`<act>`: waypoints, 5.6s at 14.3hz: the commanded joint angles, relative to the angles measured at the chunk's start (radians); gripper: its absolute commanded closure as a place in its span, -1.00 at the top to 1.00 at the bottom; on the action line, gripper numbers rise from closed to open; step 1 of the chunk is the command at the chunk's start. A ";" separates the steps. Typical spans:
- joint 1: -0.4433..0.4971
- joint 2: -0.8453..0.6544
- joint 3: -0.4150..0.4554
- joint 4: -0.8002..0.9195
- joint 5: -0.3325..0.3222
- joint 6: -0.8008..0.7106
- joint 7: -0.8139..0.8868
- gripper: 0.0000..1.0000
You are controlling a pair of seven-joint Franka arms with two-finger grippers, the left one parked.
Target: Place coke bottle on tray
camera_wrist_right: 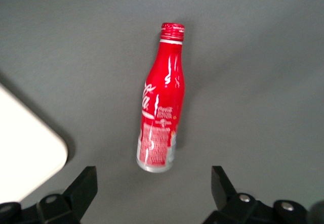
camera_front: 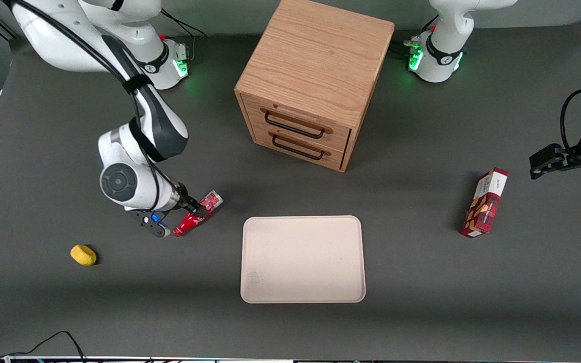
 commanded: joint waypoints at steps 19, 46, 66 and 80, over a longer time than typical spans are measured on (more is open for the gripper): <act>0.002 0.117 -0.031 -0.060 -0.112 0.240 0.187 -0.79; 0.257 0.596 -0.026 0.791 -0.030 0.145 -0.741 -0.83; 0.261 0.511 -0.104 0.721 0.010 0.182 -0.816 1.00; -0.045 -0.282 -0.090 0.050 0.019 -0.068 -0.816 1.00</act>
